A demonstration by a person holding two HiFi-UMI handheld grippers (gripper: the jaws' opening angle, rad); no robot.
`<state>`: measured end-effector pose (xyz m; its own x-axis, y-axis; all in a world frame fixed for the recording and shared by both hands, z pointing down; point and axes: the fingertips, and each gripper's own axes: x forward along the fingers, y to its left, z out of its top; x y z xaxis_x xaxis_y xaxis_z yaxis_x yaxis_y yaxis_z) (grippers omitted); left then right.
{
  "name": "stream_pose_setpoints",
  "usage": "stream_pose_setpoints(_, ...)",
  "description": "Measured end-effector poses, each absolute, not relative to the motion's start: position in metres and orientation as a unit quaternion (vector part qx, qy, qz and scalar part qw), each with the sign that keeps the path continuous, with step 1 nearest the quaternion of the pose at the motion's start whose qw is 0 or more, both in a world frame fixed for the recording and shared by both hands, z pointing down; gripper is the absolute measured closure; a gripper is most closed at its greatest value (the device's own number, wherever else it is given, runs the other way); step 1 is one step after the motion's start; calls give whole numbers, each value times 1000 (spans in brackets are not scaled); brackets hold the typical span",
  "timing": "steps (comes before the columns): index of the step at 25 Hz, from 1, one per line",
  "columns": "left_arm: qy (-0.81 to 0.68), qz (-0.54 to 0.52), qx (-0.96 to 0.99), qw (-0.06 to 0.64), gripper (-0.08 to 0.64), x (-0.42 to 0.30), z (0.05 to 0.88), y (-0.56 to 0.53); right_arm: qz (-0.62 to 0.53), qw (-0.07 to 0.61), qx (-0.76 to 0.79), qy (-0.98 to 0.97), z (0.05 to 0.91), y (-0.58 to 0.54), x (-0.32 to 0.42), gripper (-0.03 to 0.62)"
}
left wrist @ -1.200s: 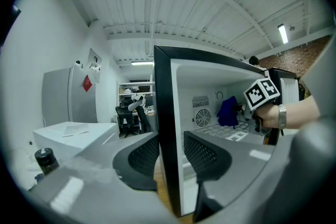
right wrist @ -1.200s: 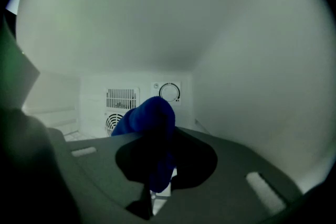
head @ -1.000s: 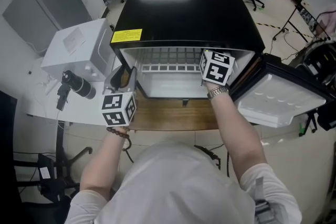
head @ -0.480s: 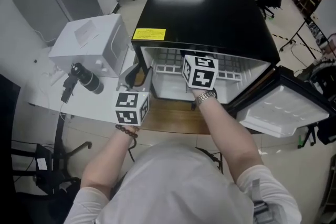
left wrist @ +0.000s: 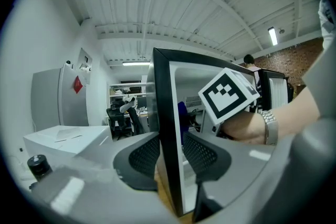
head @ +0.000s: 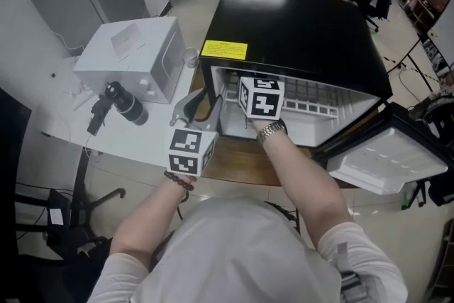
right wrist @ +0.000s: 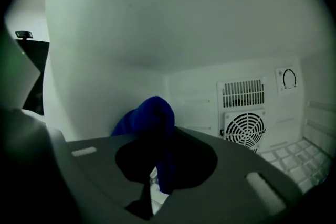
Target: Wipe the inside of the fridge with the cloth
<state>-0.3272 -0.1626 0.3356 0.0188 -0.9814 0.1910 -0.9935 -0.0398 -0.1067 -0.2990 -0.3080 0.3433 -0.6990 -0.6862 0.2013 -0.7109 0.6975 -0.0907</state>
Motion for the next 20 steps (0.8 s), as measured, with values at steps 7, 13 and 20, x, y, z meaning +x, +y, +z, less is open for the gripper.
stream_pose_setpoints(7,-690,100,717,28,430,-327,332,-163,82,136,390,-907,367,-312,-305,557)
stream_pose_setpoints(13,-688,104,718,23,428,-328,333,-165,67,175,404,-895,380,-315,-296,557)
stream_pose_setpoints(20,-692,97,715,22,428,-328,329,-166,66,189,425,-883,385,-324,-275,557)
